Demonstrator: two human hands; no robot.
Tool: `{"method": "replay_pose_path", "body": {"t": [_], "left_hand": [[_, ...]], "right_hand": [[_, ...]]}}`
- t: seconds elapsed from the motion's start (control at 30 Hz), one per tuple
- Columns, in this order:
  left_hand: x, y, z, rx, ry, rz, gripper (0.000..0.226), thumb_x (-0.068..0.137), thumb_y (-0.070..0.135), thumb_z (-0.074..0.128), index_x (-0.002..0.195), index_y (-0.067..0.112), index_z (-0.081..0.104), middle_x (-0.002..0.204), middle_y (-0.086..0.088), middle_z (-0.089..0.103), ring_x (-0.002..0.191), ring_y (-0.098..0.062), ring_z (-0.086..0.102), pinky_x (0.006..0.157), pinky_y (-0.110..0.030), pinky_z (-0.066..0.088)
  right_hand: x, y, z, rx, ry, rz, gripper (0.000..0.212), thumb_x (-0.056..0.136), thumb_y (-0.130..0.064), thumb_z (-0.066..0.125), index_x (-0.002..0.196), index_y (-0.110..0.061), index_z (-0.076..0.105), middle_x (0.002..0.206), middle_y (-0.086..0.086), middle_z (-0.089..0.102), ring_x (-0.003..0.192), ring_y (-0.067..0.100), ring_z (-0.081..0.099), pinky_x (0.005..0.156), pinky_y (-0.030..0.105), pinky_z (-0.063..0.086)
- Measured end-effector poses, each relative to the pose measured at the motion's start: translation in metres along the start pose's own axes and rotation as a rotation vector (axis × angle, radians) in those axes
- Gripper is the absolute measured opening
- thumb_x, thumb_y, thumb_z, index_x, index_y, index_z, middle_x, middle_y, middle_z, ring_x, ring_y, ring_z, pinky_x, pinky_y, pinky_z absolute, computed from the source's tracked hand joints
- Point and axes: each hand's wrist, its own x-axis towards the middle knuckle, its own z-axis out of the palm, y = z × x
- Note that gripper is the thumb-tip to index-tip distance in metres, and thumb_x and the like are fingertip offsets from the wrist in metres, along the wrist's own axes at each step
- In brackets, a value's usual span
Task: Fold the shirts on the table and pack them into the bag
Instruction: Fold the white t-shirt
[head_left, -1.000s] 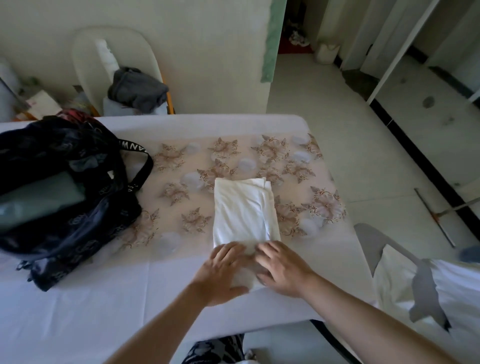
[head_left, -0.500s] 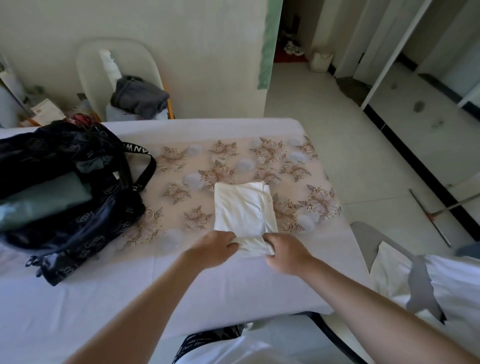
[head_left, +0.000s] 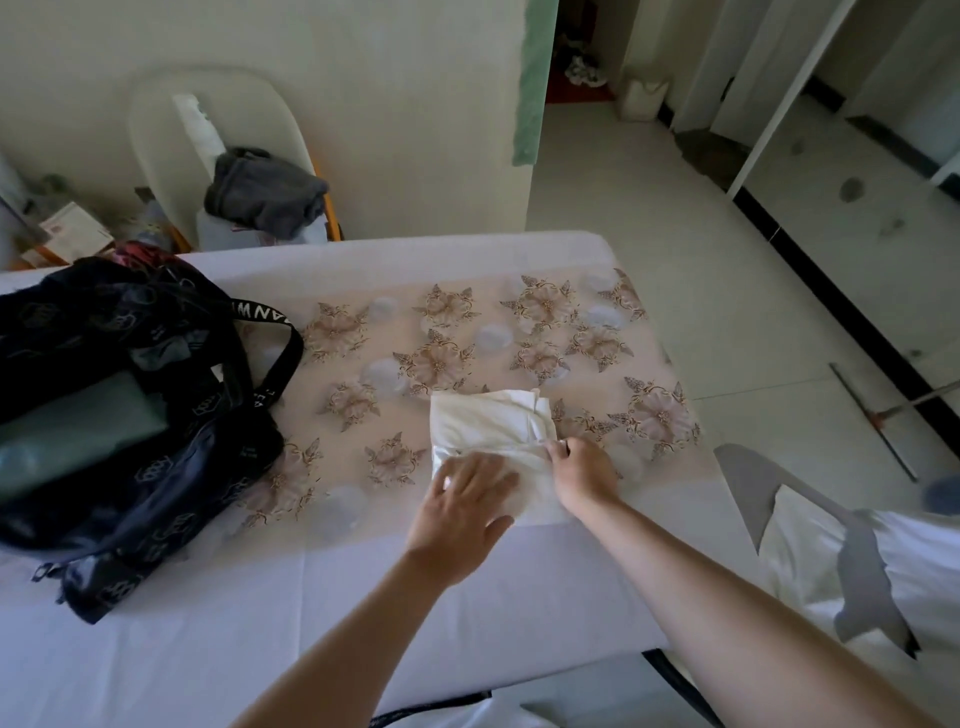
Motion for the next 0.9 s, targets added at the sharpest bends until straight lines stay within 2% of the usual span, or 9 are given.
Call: {"method": "replay_pose_path", "body": {"t": [0.13, 0.27, 0.37, 0.43, 0.53, 0.6, 0.7, 0.83, 0.9], "left_hand": [[0.001, -0.027, 0.013, -0.081, -0.188, -0.228, 0.072, 0.093, 0.072, 0.005, 0.157, 0.037, 0.008, 0.165, 0.002, -0.002, 0.152, -0.020, -0.008, 0.122, -0.044, 0.000], [0.014, -0.035, 0.008, -0.116, -0.287, -0.227, 0.084, 0.080, 0.079, -0.015, 0.154, 0.040, -0.010, 0.162, 0.005, -0.022, 0.146, -0.012, -0.028, 0.122, -0.045, -0.007], [0.016, -0.039, 0.006, -0.128, -0.321, -0.222, 0.084, 0.080, 0.079, -0.014, 0.153, 0.037, -0.014, 0.161, 0.005, -0.027, 0.144, -0.012, -0.032, 0.122, -0.046, -0.007], [0.015, -0.036, 0.004, -0.072, -0.212, -0.205, 0.080, 0.092, 0.073, 0.009, 0.157, 0.028, 0.002, 0.165, -0.002, -0.014, 0.150, -0.019, -0.017, 0.121, -0.050, -0.001], [0.011, -0.027, 0.002, -0.050, 0.033, -0.053, 0.065, 0.094, 0.052, 0.050, 0.147, 0.014, 0.043, 0.160, -0.006, 0.028, 0.147, -0.029, 0.026, 0.114, -0.053, 0.027], [0.006, -0.027, 0.004, -0.007, -0.051, 0.002, 0.077, 0.087, 0.059, 0.055, 0.147, 0.013, 0.043, 0.159, -0.006, 0.030, 0.146, -0.030, 0.029, 0.115, -0.052, 0.027], [0.004, -0.035, 0.004, 0.004, -0.198, -0.052, 0.098, 0.078, 0.071, 0.050, 0.156, 0.018, 0.023, 0.164, -0.002, 0.016, 0.149, -0.026, 0.018, 0.120, -0.046, 0.020], [0.011, -0.043, -0.004, -0.090, -0.266, -0.057, 0.088, 0.076, 0.050, 0.057, 0.153, 0.016, 0.031, 0.161, -0.003, 0.027, 0.146, -0.027, 0.028, 0.115, -0.047, 0.034], [0.015, -0.037, -0.020, -0.159, -0.276, -0.094, 0.078, 0.075, 0.038, 0.057, 0.149, 0.018, 0.041, 0.156, -0.002, 0.038, 0.142, -0.026, 0.036, 0.111, -0.045, 0.040]], "right_hand": [[0.004, -0.006, 0.005, -0.011, 0.123, -0.010, 0.032, 0.102, -0.039, 0.045, 0.109, -0.012, 0.060, 0.107, 0.015, 0.067, 0.102, 0.035, 0.063, 0.076, 0.038, 0.047], [-0.007, 0.002, 0.011, -0.302, 0.406, -0.737, 0.034, 0.092, -0.029, 0.057, 0.122, -0.014, 0.059, 0.123, 0.012, 0.058, 0.109, 0.032, 0.054, 0.089, 0.044, 0.046], [-0.004, 0.015, 0.011, -0.392, 0.194, -1.087, 0.035, 0.094, -0.030, 0.055, 0.124, -0.014, 0.061, 0.132, 0.008, 0.055, 0.113, 0.029, 0.055, 0.095, 0.043, 0.045], [0.002, 0.030, 0.017, -0.468, 0.066, -1.037, 0.044, 0.096, -0.038, 0.050, 0.133, -0.016, 0.057, 0.142, 0.004, 0.051, 0.128, 0.026, 0.051, 0.104, 0.042, 0.042], [0.007, 0.031, 0.018, -0.465, -0.016, -0.917, 0.050, 0.100, -0.040, 0.039, 0.141, -0.015, 0.053, 0.149, 0.006, 0.050, 0.137, 0.024, 0.047, 0.106, 0.044, 0.045], [0.007, 0.023, 0.013, -0.463, -0.071, -0.871, 0.059, 0.097, -0.046, 0.036, 0.144, -0.013, 0.050, 0.153, 0.008, 0.045, 0.140, 0.023, 0.043, 0.108, 0.045, 0.044], [0.004, 0.020, 0.003, -0.550, -0.243, -0.812, 0.092, 0.083, -0.068, 0.038, 0.157, -0.015, 0.025, 0.166, 0.006, 0.012, 0.151, 0.021, 0.015, 0.121, 0.037, 0.016], [0.003, 0.029, -0.002, -0.643, -0.166, -0.879, 0.095, 0.067, -0.055, 0.064, 0.149, -0.012, 0.040, 0.140, 0.008, 0.039, 0.123, 0.030, 0.044, 0.104, 0.043, 0.045], [0.001, 0.024, -0.007, -0.555, -0.166, -0.860, 0.085, 0.068, -0.046, 0.066, 0.145, -0.015, 0.046, 0.134, 0.003, 0.046, 0.118, 0.027, 0.050, 0.098, 0.040, 0.049]]}}
